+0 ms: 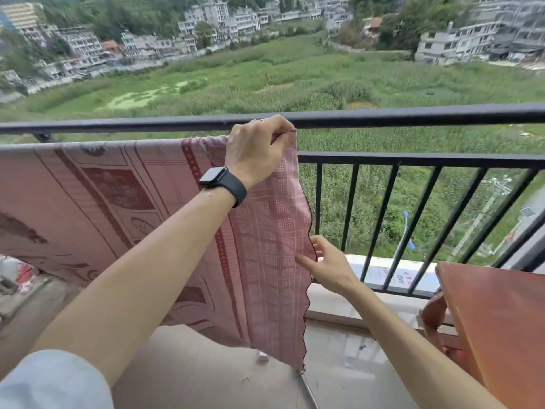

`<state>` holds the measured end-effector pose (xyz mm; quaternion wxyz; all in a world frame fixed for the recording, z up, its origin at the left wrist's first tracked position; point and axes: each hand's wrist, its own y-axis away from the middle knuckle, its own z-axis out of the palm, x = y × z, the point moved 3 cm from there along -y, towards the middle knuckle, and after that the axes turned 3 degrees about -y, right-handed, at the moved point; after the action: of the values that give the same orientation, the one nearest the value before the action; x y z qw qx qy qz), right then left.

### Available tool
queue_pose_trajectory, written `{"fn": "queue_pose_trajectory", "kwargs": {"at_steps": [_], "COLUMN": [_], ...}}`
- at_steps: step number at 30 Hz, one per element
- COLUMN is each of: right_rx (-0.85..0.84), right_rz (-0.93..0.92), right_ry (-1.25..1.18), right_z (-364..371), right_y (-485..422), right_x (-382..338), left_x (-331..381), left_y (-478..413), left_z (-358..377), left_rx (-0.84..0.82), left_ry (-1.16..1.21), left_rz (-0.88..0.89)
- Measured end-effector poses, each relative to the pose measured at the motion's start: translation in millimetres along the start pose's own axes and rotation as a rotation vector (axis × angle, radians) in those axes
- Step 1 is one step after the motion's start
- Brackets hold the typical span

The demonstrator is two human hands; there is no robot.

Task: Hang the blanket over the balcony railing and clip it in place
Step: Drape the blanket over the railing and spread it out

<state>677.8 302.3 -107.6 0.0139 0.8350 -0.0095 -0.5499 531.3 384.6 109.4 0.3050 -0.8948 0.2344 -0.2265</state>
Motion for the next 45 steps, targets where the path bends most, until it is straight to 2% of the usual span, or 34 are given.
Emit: {"fn": "queue_pose_trajectory", "kwargs": {"at_steps": [2,5,8,10,15,18,21,23,26,29,31,33,36,39,42,45], "right_rx": [-0.071,-0.051,-0.02,-0.025,-0.09,-0.108,0.039,0.164,0.246,0.418,0.5,0.407,0.117,0.088,0.09,0.077], "right_rz": [-0.053,-0.055,-0.088,-0.068,-0.035,-0.128,-0.222,-0.265,-0.403,-0.483,-0.456,-0.444,-0.456,-0.48,-0.431,-0.421], "right_ry": [-0.207,-0.628,-0.755,-0.746,-0.668,-0.575,-0.338,-0.223,-0.046,0.225,0.258,0.146,0.019,-0.001,-0.189,-0.073], "right_z": [-5,-23,-39,-44,-57,-58,-57,-59,-71,-96,-112,-111,-86,-70,-67,-65], "right_y": [-5,-23,-37,-45,-51,-52,-60,-64,-68,-79,-88,-90,-85,-86,-79,-66], "right_x": [-29,-78,-110,-121,-128,-130,-134,-139,-142,-136,-127,-121,-123,-126,-118,-102], "left_x": [4,8,6,6,14,17,18,17,15,8,2,0,0,3,3,7], "left_y": [-9,-19,-21,-21,-28,-29,-23,-16,-5,-6,-10,-13,-14,-13,-10,-10], "left_z": [-2,-6,-3,-2,-4,-7,-11,-11,-9,-11,-11,-9,-5,-1,-1,-3], "left_rx": [-0.054,-0.156,-0.307,-0.338,-0.323,-0.386,-0.374,-0.308,-0.24,-0.272,-0.306,-0.281,-0.177,-0.166,-0.156,-0.058], "left_ry": [0.084,0.17,0.051,-0.013,0.035,0.076,0.1,-0.062,-0.304,-0.269,-0.187,-0.081,-0.033,-0.049,-0.102,-0.201], "left_rz": [-0.005,-0.016,-0.034,-0.057,-0.041,-0.02,-0.046,-0.002,0.094,0.074,0.04,0.005,-0.064,-0.067,-0.004,0.123]}}
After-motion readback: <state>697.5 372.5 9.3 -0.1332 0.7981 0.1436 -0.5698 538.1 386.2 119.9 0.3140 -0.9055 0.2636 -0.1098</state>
